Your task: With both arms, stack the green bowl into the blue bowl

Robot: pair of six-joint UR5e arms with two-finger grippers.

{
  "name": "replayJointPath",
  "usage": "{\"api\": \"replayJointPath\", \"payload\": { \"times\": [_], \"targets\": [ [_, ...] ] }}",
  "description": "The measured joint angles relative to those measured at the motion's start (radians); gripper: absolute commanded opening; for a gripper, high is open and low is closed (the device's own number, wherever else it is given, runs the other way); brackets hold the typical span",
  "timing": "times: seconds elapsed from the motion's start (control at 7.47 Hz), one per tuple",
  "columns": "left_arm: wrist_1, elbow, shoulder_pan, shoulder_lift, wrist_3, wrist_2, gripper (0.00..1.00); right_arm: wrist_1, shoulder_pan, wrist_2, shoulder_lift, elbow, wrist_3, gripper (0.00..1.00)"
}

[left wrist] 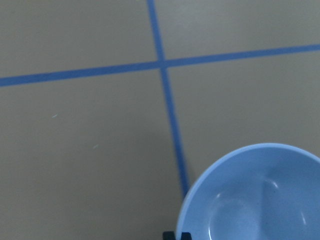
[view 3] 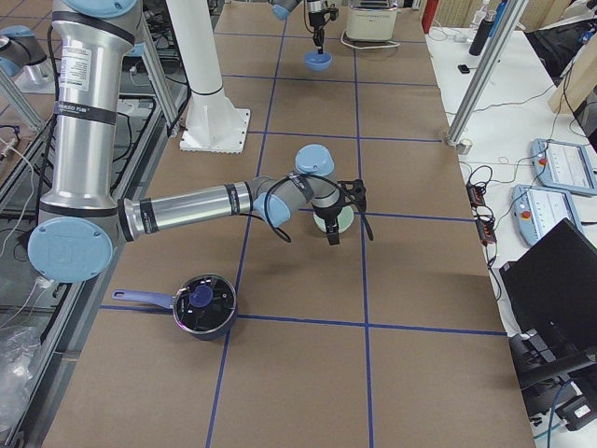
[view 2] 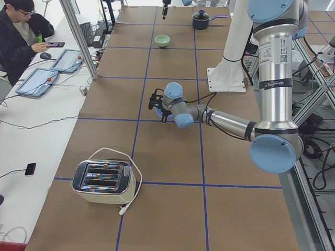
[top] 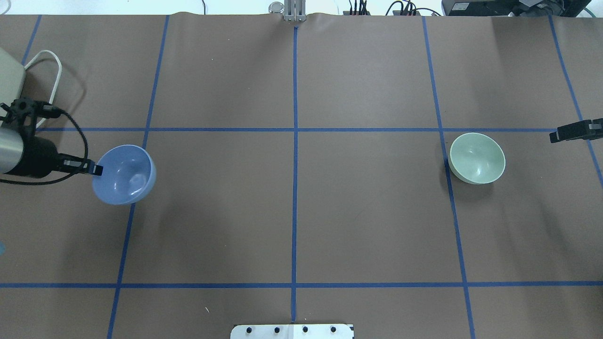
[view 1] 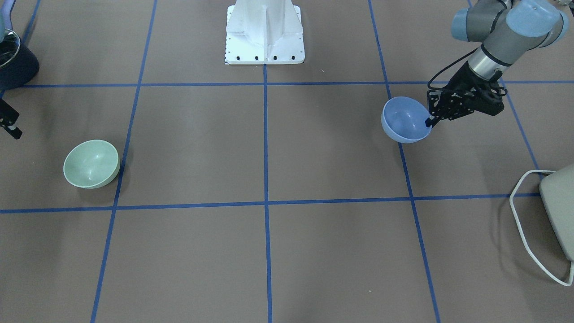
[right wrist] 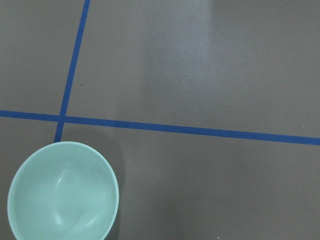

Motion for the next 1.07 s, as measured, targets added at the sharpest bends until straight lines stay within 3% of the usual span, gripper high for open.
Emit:
{"api": "replayJointPath", "payload": {
  "times": [0.27,0.54,0.8,1.07],
  "targets": [
    [0.173,-0.005,0.057,-0.188,-0.079,0.020,0.00,0.000,-0.001,0.000,0.002,0.000,0.000,1.00],
    [0.357,0.038,0.202,-0.414,-0.181,0.139,0.00,0.000,-0.001,0.000,0.005,-0.002,0.000,1.00],
    [0.429,0.170,0.316,-0.598,-0.254,0.243,0.00,0.000,-0.002,0.000,0.007,-0.005,0.000,1.00],
    [0.433,0.273,0.349,-0.670,-0.265,0.279,0.00,0.000,-0.003,0.000,0.008,-0.006,0.000,1.00]
  ]
}}
